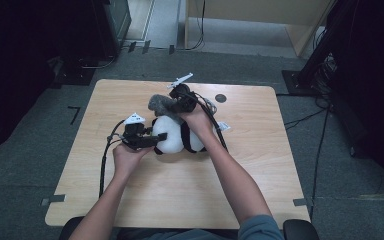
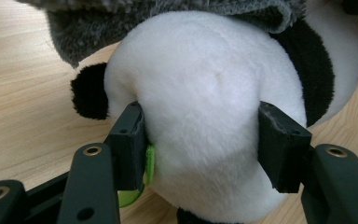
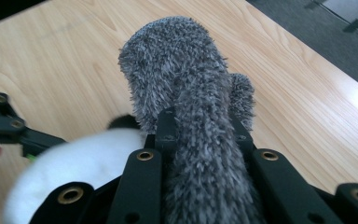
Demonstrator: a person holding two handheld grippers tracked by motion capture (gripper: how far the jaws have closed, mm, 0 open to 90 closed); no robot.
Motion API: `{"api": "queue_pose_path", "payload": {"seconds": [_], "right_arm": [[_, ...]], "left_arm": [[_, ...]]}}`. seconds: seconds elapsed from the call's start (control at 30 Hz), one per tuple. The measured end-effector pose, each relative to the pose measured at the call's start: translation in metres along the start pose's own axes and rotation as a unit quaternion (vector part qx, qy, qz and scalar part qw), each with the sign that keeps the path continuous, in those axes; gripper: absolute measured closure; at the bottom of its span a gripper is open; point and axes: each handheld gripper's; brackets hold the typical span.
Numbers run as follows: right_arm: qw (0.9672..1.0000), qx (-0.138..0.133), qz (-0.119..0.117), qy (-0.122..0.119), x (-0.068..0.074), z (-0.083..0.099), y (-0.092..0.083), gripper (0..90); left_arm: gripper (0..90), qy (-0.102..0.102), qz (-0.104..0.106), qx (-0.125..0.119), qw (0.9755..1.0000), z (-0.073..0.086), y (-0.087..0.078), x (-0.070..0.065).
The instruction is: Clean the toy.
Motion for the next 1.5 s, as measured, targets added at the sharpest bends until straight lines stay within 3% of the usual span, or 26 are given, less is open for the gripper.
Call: {"api": "queue_pose_path", "payload": {"seconds": [0.1,0.33,0.6,0.93,1.1,1.5], "right_arm": [[0.9998,0.013,0.014,0.001,-0.006,0.004,-0.001,74.2],[0.9993,0.024,0.021,0.017,-0.026,0.019,-0.008,74.1],[0.9988,0.024,0.03,0.028,-0.045,0.032,-0.021,73.8],[0.997,0.017,0.047,0.059,-0.073,0.056,-0.039,73.5],[0.9958,0.011,0.04,0.081,-0.086,0.073,-0.041,73.7],[0.993,0.025,0.053,0.103,-0.1,0.097,-0.043,73.8]], "left_arm": [[41.7,0.0,-0.001,0.0,1.0,0.0,0.0,0.0],[41.9,0.0,-0.003,0.0,1.0,0.0,0.0,0.0],[42.0,0.0,-0.001,-0.002,1.0,0.0,0.0,0.0],[41.9,0.002,0.0,-0.003,1.0,0.0,0.0,0.001],[41.9,0.004,-0.001,-0.004,1.0,0.0,0.0,0.001],[41.5,0.003,0.003,-0.007,1.0,0.001,0.0,0.002]]}}
Point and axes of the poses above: each handheld gripper's, and its own axes: y roughly forward along the jaws, z roughly out of its underside, x roughly to its left, and after that the axes turned 14 degrees about x, right-handed
